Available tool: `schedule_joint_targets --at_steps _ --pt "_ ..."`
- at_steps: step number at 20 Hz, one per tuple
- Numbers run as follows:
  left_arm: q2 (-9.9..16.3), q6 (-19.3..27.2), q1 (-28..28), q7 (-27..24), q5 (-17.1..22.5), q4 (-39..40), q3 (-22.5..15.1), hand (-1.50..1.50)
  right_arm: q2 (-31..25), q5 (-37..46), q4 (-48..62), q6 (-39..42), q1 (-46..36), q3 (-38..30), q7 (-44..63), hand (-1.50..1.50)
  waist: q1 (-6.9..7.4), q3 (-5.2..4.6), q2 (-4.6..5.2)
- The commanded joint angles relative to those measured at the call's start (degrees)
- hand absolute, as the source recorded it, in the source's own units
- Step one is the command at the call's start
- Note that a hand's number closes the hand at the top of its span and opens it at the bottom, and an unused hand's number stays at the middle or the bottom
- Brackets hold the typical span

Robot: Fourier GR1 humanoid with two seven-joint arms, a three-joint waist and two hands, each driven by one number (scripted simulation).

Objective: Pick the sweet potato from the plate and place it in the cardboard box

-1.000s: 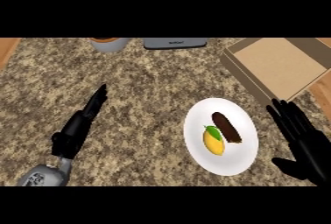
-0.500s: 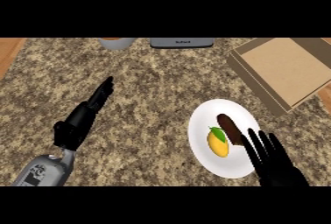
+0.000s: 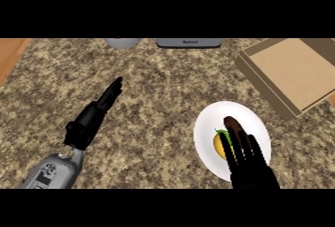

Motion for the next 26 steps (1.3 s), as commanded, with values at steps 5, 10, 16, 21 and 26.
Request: schedule_joint_targets --at_steps 5,10,16,21,26 --pt "-4.0 -1.3 3.0 -1.3 -4.3 -0.1 1.2 0.0 3.8 0.8 9.8 -1.5 -2.3 -5.5 -3.7 -1.5 0.12 0.05 0.01" --pt "-1.5 -5.3 0.7 5.3 -1.0 -5.0 5.2 0.0 5.0 -1.3 18.9 -3.0 -5.8 -11.1 -7.5 -1.5 0.31 0.07 0.02" --pt "-4.3 -6.8 1.3 1.4 -5.0 -0.9 6.9 0.0 6.2 1.2 26.0 -9.9 -6.2 -13.3 -13.5 -1.5 0.19 0.06 0.07" --pt "-7.5 -7.1 3.8 2.8 -8.1 -3.5 6.4 0.0 8.9 5.1 24.3 -8.0 -5.4 -12.8 -13.0 -1.5 0.19 0.05 0.01" --pt "-10.0 -7.8 -3.6 2.0 -9.1 5.0 9.0 0.0 8.5 6.2 25.6 -9.3 -2.2 -13.0 -14.3 -1.5 -0.19 0.05 0.08"
